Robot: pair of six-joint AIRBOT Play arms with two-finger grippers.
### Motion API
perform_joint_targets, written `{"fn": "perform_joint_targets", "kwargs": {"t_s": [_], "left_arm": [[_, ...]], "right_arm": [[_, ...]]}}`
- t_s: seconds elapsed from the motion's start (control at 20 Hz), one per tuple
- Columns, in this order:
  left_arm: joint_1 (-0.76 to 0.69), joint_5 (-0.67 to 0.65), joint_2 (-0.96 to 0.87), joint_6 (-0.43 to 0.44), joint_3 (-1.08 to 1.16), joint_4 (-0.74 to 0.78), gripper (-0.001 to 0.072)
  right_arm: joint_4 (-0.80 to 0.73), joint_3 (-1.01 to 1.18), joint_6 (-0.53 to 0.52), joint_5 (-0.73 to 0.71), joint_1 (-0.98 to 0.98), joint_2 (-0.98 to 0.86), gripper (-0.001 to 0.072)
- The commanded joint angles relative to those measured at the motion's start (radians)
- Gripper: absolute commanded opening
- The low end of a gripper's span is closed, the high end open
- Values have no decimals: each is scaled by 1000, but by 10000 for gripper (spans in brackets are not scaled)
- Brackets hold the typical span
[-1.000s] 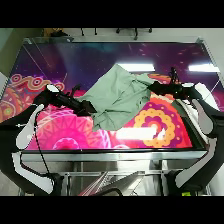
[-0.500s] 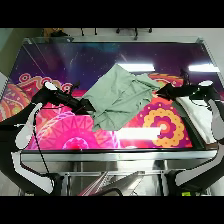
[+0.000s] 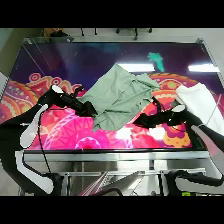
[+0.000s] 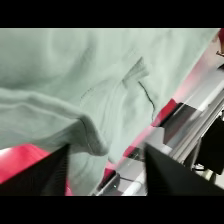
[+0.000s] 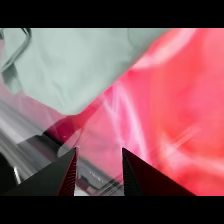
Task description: Fold the shirts.
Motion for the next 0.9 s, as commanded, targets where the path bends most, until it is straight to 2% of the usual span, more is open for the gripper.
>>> {"fn": "perform_joint_targets", "kwargs": {"t_s": [0.0,0.2,0.4,0.45,0.55,0.6,0.65,0.85], "left_arm": [[-15,53,-8,-58,0,48,444],[-31,112,-5,-184,0,190,444],[-100,199,29,-224,0,255,442],[-116,215,43,-243,0,293,384],[-145,214,63,-298,0,395,352],[-160,211,70,-309,0,416,243],[-171,212,79,-306,0,420,29],[-189,211,158,-294,1,407,13]], "right_arm": [[69,-92,-3,-163,144,29,341],[98,-92,-19,-195,182,26,341],[98,-92,-19,-200,182,26,341],[98,-92,-19,-200,182,26,341],[98,-92,-19,-201,182,26,341],[98,-92,-19,-201,182,26,341],[98,-92,-19,-205,182,26,340],[123,-92,-20,-222,182,26,341]]}}
